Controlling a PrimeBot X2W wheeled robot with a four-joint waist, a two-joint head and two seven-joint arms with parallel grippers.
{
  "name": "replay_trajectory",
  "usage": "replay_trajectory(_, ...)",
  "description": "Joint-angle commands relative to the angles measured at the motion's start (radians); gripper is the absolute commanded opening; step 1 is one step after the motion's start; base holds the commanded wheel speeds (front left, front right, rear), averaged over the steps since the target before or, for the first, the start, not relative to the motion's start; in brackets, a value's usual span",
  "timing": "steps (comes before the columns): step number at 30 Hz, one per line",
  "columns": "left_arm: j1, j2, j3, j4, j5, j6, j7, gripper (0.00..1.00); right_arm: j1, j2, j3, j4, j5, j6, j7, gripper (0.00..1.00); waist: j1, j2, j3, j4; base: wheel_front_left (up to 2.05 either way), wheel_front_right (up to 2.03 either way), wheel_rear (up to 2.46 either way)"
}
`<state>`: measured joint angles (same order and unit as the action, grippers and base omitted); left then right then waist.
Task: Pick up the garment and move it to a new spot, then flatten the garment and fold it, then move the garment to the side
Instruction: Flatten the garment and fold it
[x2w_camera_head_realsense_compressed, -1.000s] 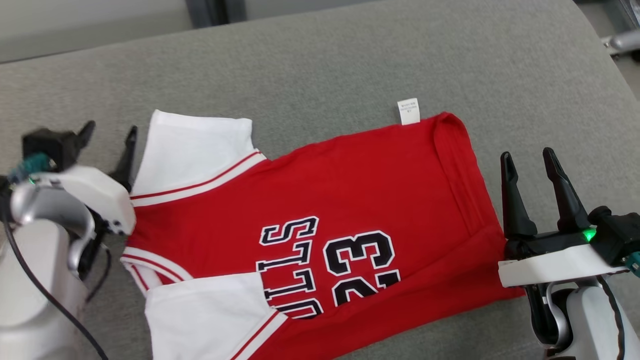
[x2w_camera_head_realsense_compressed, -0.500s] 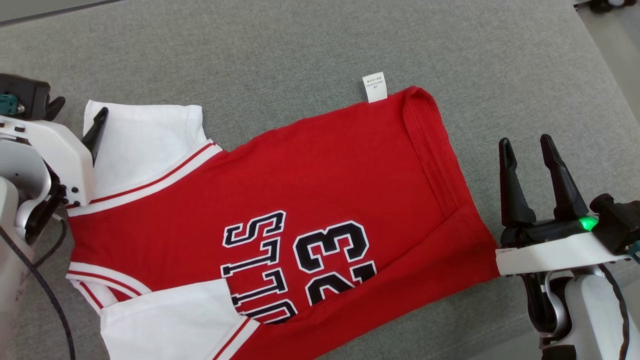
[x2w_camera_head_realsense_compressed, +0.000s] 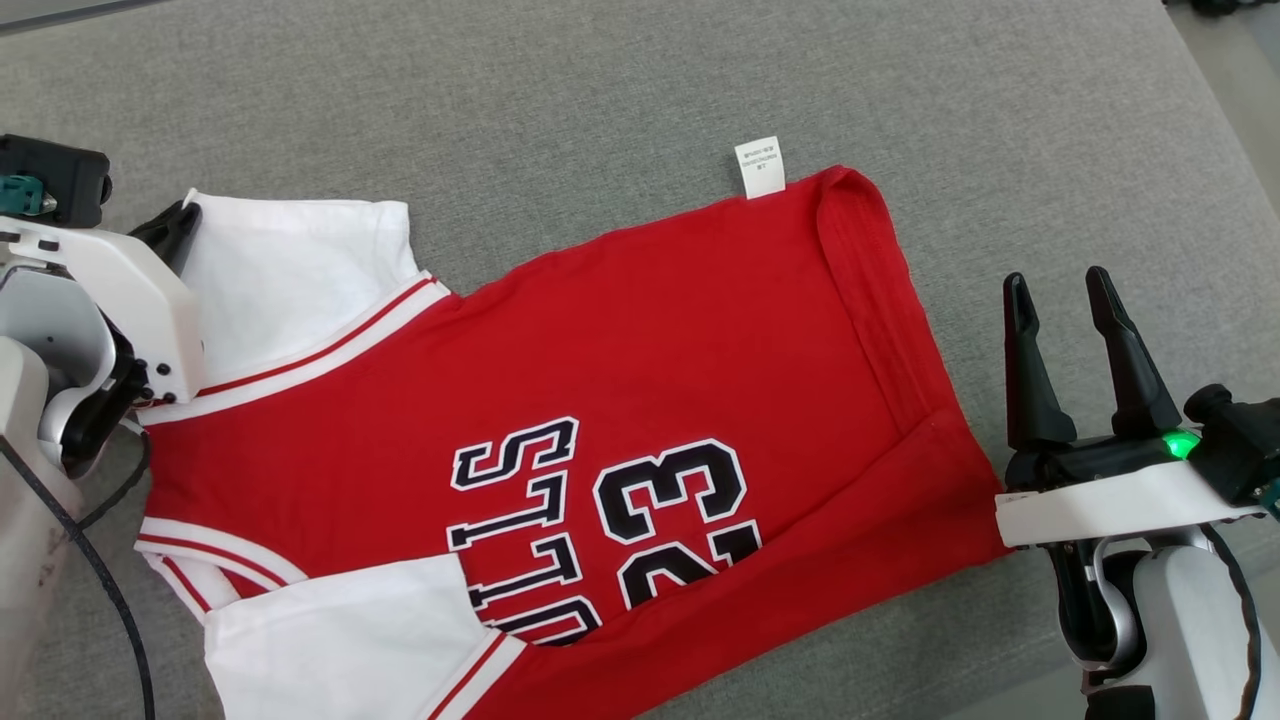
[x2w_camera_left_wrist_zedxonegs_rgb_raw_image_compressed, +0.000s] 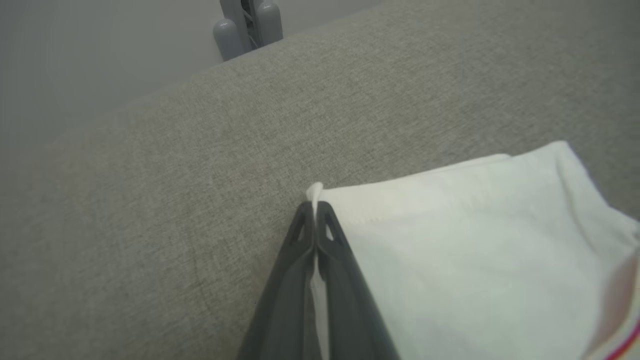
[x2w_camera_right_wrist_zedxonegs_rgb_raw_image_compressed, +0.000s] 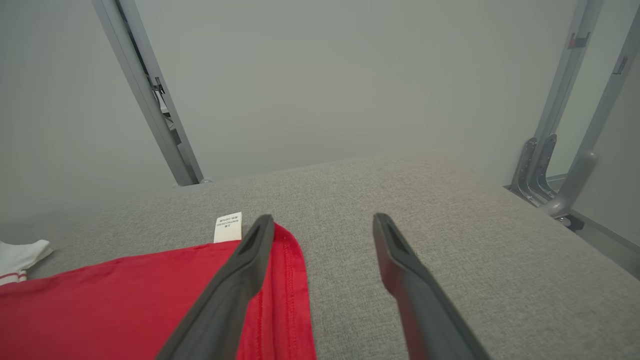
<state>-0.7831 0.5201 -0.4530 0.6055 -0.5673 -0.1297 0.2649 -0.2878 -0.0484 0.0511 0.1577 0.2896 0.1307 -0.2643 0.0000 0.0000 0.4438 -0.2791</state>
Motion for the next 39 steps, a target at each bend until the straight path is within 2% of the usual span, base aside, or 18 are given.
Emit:
replay_trajectory(1,-0.011,-0.001,0.004,0.003,-0.009,-0.001,-0.010,0.00,-0.010,-0.005,-0.001,0.004,-0.009,0.000,-0.002,1.00,0.0000,0.0000,0.000,0.005,0.00,0.00,0.00)
replay_trajectory(9,-0.006,-0.036,-0.026,-0.044,-0.024,-0.002,-0.086,0.00,-0.068,-0.005,-0.014,0.046,-0.038,0.000,-0.001,1.00,0.0000,0.0000,-0.001,0.071,0.00,0.00,0.00)
replay_trajectory(13,0.000,-0.061,-0.048,-0.082,-0.017,-0.002,-0.117,0.00,-0.157,-0.028,-0.012,0.168,-0.057,0.000,0.002,1.00,0.0000,0.0000,0.000,0.117,0.00,0.00,0.00)
replay_trajectory(20,-0.005,-0.110,-0.082,-0.133,-0.005,0.002,-0.142,0.00,-0.348,-0.095,0.025,0.392,-0.068,0.000,0.114,1.00,0.0000,0.0000,0.011,0.186,0.00,0.00,0.00)
replay_trajectory(30,-0.017,-0.141,-0.114,-0.124,-0.006,0.002,-0.159,0.00,-0.456,-0.117,0.040,0.571,-0.098,0.000,0.237,1.00,0.0000,0.0000,0.002,0.223,0.00,0.00,0.00)
replay_trajectory(37,-0.021,-0.139,-0.124,-0.109,-0.015,0.002,-0.167,0.00,-0.471,-0.109,0.042,0.615,-0.102,0.000,0.269,1.00,0.0000,0.0000,-0.005,0.216,0.00,0.00,0.00)
replay_trajectory(38,-0.023,-0.139,-0.125,-0.107,-0.016,0.002,-0.167,0.00,-0.473,-0.109,0.043,0.618,-0.099,0.000,0.272,0.93,0.0000,0.0000,-0.006,0.215,0.00,0.00,0.00)
replay_trajectory(39,-0.024,-0.139,-0.127,-0.105,-0.018,0.001,-0.168,0.00,-0.475,-0.109,0.043,0.620,-0.096,0.000,0.274,0.67,0.0000,0.0000,-0.006,0.214,0.00,0.00,0.00)
